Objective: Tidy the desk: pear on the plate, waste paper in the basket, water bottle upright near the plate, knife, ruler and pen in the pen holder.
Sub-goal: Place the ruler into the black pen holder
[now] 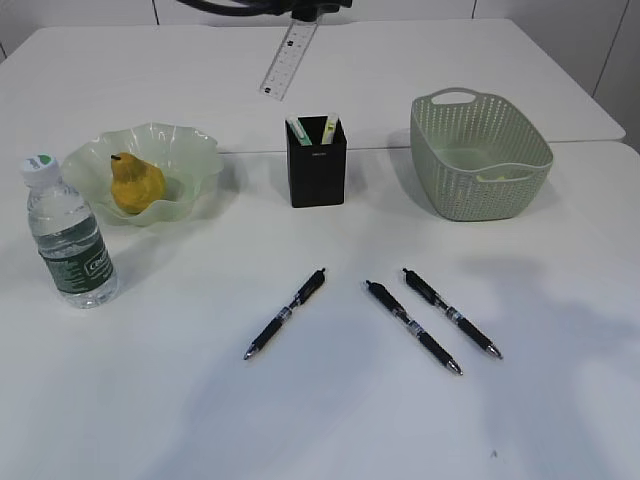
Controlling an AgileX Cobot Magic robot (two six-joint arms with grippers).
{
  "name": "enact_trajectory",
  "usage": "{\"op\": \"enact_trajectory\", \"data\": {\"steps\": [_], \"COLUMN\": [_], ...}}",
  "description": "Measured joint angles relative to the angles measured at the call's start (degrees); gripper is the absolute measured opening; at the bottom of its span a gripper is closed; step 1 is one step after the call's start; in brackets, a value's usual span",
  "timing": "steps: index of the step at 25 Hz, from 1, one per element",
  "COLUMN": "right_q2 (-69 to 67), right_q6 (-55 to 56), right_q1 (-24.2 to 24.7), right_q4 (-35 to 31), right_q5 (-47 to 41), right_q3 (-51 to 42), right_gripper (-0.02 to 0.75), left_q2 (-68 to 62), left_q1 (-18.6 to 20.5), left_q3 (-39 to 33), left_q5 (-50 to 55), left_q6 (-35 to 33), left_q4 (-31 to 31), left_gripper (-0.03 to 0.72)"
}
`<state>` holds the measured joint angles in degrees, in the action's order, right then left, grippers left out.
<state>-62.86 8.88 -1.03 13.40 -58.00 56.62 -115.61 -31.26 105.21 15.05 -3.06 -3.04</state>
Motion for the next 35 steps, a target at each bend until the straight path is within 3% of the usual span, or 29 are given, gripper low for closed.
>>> {"op": "enact_trajectory", "data": {"steps": [12, 17, 27, 35], "right_q2": [0.0, 0.0, 0.0, 0.0], "right_q6": [0.0, 0.0, 0.0, 0.0], "right_q1": [0.0, 0.0, 0.0, 0.0], "right_q4": [-0.27, -0.86, -1.36, -1.65], "right_q5": [0.24, 0.59, 0.96, 1.17], "right_q3": [0.0, 0.0, 0.0, 0.0], "right_gripper": [0.314, 0.314, 0.314, 0.314], "left_q2": [0.0, 0.0, -0.91, -1.16], "left_q1": [0.55, 0.55, 0.9, 0.98], "left_q3": [-12.22, -13.12, -13.16, -13.16], "left_q5": [-26.9, -33.08, -32.43, -32.91], "left_q6": [0.0, 0.0, 0.0, 0.0], "left_q4": [-1.95, -3.45, -8.6, -3.33], "left_gripper": [0.261, 0.26, 0.261, 0.26]}}
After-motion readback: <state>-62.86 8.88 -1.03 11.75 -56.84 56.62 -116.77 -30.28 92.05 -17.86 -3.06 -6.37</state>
